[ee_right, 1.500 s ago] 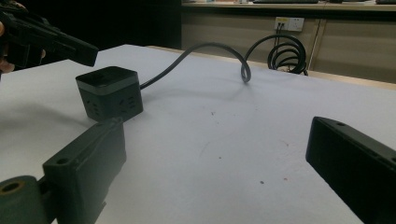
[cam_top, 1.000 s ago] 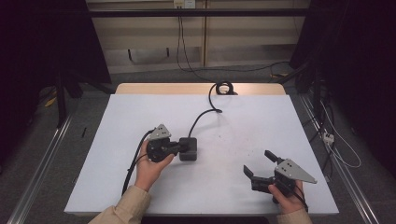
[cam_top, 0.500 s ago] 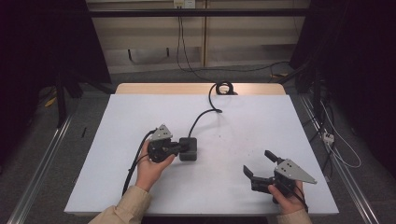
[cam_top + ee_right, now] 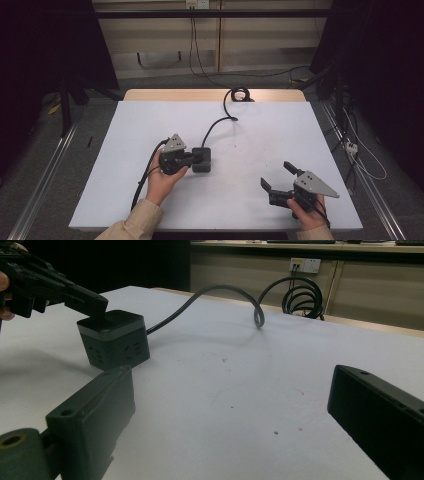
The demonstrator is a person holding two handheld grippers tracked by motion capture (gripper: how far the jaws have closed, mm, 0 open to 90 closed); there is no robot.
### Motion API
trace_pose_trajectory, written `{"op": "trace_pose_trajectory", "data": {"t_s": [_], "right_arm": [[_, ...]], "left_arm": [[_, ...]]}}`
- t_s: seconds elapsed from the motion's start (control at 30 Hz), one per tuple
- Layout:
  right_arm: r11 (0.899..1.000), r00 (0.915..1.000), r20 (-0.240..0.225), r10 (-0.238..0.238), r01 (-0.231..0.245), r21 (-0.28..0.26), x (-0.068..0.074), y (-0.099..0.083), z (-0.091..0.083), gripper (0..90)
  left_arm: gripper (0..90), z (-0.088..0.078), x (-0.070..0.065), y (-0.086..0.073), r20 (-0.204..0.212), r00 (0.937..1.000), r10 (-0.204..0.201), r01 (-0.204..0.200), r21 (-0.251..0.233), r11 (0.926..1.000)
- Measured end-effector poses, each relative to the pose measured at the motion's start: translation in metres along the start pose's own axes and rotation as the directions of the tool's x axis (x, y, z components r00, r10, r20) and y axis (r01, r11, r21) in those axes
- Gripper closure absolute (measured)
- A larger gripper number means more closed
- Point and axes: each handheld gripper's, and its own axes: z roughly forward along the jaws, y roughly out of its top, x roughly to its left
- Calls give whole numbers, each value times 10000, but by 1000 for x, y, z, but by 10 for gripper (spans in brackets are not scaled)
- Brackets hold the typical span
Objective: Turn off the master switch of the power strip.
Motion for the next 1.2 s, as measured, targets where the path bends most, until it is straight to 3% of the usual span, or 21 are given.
{"op": "trace_pose_trajectory", "data": {"t_s": [1.2], "right_arm": [[10000,10000,-16,-7,8,39,1,0,2,47]], "left_arm": [[900,0,-1,-2,6,9998,-179,179,66,9998]]}}
